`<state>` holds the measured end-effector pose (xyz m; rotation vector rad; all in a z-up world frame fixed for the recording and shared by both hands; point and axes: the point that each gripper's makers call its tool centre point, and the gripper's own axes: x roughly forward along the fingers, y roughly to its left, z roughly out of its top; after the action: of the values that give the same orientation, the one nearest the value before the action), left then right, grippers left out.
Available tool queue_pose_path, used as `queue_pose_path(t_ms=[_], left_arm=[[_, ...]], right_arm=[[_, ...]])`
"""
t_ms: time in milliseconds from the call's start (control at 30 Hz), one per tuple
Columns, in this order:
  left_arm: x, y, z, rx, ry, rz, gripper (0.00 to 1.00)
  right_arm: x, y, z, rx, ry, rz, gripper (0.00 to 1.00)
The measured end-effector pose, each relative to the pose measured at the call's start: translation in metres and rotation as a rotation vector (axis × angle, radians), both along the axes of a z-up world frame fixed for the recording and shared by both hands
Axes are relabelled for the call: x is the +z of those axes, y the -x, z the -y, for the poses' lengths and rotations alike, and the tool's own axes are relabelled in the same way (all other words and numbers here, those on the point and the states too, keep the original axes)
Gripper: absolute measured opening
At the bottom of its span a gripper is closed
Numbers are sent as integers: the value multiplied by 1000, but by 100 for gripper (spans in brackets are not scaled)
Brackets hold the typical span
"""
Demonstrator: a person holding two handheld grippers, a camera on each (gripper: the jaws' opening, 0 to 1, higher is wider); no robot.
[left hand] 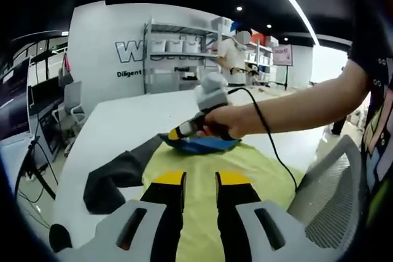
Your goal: Fold the garment on the visible template until the final outline fits inside the template.
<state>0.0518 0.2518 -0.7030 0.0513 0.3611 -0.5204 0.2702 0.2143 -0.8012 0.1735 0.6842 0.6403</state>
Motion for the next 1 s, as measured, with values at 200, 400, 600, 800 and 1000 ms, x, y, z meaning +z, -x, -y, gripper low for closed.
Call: queue_pose_path(t_ms=[200,400,600,800,1000], left_arm=[[-3,0,-1,4,-1,-9,14],[-4,0,0,17,9,-23,13],[-8,1,2,15,14,-36,13],[-8,0,1,22,17,-38,13],[-7,0,0,23,15,-39,12]], right_arm=[[-12,1,-7,17,30,-15,0],[-25,0,-12,30,75,-31,0],[-31,2,-11,36,99,-46,0],[-37,7,-15,35,106,-64,0],[-43,11,-17,39,120,-78,0]])
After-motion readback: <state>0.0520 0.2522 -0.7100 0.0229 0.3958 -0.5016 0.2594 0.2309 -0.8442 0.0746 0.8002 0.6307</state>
